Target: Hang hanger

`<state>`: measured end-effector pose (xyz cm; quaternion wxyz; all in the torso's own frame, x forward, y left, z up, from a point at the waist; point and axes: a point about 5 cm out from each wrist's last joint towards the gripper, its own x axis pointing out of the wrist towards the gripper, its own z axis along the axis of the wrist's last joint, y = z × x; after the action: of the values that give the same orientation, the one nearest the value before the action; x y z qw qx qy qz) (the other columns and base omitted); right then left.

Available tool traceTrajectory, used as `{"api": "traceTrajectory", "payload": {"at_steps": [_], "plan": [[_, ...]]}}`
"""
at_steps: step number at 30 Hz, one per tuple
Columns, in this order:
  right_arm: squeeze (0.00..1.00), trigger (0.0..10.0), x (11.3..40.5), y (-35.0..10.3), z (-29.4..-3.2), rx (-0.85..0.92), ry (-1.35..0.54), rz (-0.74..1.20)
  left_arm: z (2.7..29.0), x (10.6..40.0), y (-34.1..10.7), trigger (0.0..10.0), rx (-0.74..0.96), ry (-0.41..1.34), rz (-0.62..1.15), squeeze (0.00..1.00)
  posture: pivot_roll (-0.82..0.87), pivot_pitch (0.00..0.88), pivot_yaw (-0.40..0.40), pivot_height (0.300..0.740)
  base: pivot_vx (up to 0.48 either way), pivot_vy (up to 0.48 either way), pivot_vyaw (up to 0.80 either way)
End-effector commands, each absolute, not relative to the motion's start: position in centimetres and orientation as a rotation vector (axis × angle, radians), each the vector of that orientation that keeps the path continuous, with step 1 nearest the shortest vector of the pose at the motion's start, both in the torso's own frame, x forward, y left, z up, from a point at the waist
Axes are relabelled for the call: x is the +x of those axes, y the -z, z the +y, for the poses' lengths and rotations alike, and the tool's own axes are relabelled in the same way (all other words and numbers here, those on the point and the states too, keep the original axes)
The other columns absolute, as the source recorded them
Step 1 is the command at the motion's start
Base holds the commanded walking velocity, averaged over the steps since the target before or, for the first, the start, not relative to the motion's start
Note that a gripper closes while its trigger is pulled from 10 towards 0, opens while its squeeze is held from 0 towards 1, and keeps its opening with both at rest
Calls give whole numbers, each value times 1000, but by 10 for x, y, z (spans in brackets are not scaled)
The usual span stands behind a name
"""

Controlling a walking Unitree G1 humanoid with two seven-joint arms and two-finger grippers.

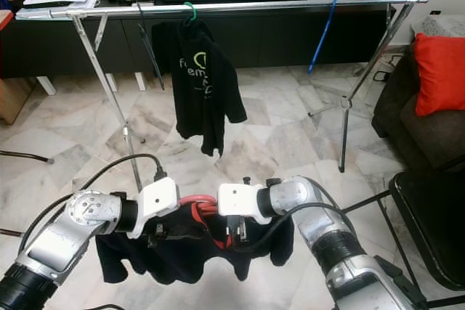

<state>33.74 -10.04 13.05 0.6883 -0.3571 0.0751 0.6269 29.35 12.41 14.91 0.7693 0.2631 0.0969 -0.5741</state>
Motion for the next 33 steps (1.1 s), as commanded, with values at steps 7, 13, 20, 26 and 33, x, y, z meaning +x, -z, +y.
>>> {"api": "traceTrajectory", "payload": {"at_steps": [7, 13, 20, 26, 33], "plan": [[0, 10000, 343, -155, -90, -782, -1387, 41, 122, 290, -141, 0, 601, 1275, 257, 0, -10, 176, -27, 740, 0, 0, 0], [0, 10000, 343, -157, -90, -780, -1386, 36, 122, 291, -142, 0, 603, 1274, 260, 0, -12, 180, -26, 740, 0, 0, 0], [0, 10000, 343, -158, -90, -780, -1384, 35, 122, 291, -142, 0, 601, 1273, 259, 0, -12, 184, -27, 740, 0, 0, 0], [0, 10000, 343, -158, -91, -780, -1385, 39, 123, 291, -142, 0, 599, 1268, 258, 0, -13, 188, -29, 740, 0, 0, 0], [1000, 10000, 343, -158, -92, -775, -1394, 53, 124, 292, -142, 0, 596, 1264, 258, 0, -16, 191, -31, 740, 0, 0, 0]]}}
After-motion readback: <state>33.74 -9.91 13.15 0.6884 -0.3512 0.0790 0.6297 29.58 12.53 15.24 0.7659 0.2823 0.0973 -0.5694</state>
